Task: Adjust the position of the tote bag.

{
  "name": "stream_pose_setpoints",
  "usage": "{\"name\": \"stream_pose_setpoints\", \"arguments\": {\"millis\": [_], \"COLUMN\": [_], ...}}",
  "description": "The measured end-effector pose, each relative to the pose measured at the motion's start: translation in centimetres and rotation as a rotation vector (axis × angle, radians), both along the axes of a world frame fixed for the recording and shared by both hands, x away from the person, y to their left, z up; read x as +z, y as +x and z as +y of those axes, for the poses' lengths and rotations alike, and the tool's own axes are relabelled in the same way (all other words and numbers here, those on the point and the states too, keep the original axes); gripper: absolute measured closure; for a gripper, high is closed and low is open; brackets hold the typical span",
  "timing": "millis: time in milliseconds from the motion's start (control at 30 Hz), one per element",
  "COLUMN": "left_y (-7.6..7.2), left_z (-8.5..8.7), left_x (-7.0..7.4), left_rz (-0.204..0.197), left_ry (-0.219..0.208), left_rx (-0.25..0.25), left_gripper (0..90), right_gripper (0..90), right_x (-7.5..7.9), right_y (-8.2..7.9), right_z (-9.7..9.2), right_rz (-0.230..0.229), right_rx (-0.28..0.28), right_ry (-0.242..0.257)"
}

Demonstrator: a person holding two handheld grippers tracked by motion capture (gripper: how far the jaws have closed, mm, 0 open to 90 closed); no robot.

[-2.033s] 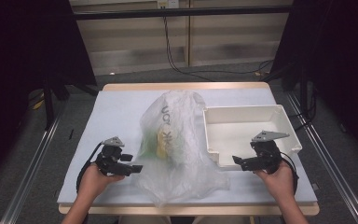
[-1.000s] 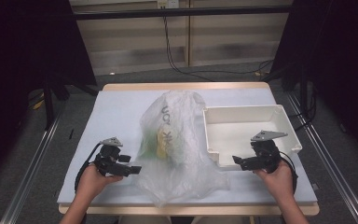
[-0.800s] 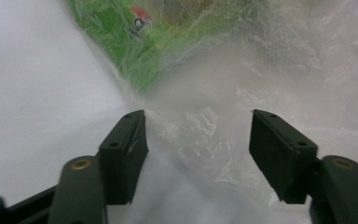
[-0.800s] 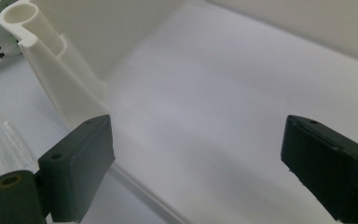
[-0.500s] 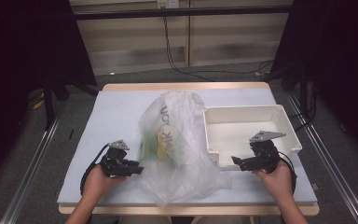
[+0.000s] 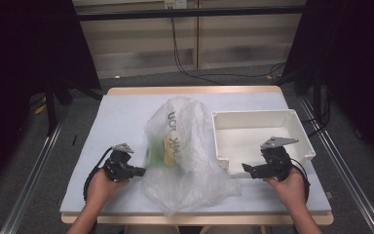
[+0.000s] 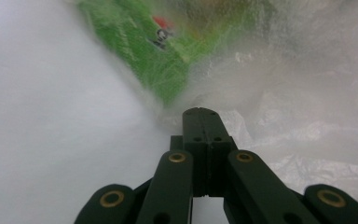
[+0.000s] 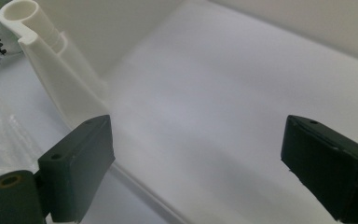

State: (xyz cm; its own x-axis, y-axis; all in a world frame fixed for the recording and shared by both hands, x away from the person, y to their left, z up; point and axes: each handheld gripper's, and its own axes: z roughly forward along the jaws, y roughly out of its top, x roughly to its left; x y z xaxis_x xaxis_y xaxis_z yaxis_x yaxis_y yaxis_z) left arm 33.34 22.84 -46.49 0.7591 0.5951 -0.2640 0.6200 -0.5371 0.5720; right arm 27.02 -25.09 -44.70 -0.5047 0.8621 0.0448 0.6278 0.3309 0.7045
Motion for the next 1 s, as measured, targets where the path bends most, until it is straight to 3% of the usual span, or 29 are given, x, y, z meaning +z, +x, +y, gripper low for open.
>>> {"name": "stream_pose_setpoints", "arguments": {"millis": [167, 367, 400, 467, 533, 567, 633, 700, 767, 800, 833, 900, 1000], "left_y": [0.8, 2.2, 2.5, 2.3, 1.9, 1.7, 1.4, 1.0, 0.4, 0.0, -0.4, -1.1, -1.5], "left_z": [1.1, 2.5, 2.8, 2.7, 2.5, 2.4, 2.1, 1.9, 1.6, 1.5, 1.3, 0.7, 0.2], "left_x": [0.5, 0.3, 0.4, 0.5, 0.6, 0.8, 1.0, 1.2, 1.3, 1.3, 1.1, 0.5, -0.4], "left_rz": [-0.011, -0.005, 0.012, 0.006, -0.011, -0.010, -0.031, -0.027, -0.027, -0.024, -0.018, -0.013, -0.019], "left_ry": [-0.022, -0.037, -0.044, -0.084, -0.083, -0.087, -0.094, -0.110, -0.106, -0.101, -0.100, -0.055, -0.016], "left_rx": [0.024, 0.058, 0.068, 0.072, 0.049, 0.039, 0.038, 0.038, 0.044, 0.037, 0.030, -0.001, -0.017], "left_gripper": [90.0, 90.0, 90.0, 90.0, 90.0, 88.7, 75.9, 68.4, 55.3, 53.0, 52.5, 49.9, 53.9], "right_gripper": [9.1, 9.0, 9.0, 9.1, 9.1, 9.1, 9.1, 9.1, 9.1, 9.1, 9.1, 9.1, 9.1], "right_x": [0.0, 0.0, 0.0, 0.0, 0.0, 0.0, -0.1, -0.2, 0.0, 0.0, 0.1, 0.1, 0.0], "right_y": [0.0, 0.0, 0.0, 0.0, 0.0, 0.0, 0.1, 0.1, 0.0, -0.1, -0.1, 0.0, 0.1], "right_z": [0.0, 0.0, 0.0, 0.0, 0.0, -0.1, -0.2, -0.1, -0.1, 0.0, -0.1, -0.1, 0.1], "right_rz": [0.005, 0.007, 0.007, 0.009, 0.009, 0.009, 0.008, 0.009, 0.011, 0.007, 0.004, 0.004, 0.014], "right_rx": [-0.004, -0.004, -0.004, -0.005, -0.004, 0.000, 0.005, 0.003, -0.001, -0.004, -0.002, -0.001, -0.004], "right_ry": [0.003, 0.002, 0.003, 0.003, 0.004, 0.001, 0.004, 0.006, 0.002, 0.006, 0.006, 0.007, 0.004]}}
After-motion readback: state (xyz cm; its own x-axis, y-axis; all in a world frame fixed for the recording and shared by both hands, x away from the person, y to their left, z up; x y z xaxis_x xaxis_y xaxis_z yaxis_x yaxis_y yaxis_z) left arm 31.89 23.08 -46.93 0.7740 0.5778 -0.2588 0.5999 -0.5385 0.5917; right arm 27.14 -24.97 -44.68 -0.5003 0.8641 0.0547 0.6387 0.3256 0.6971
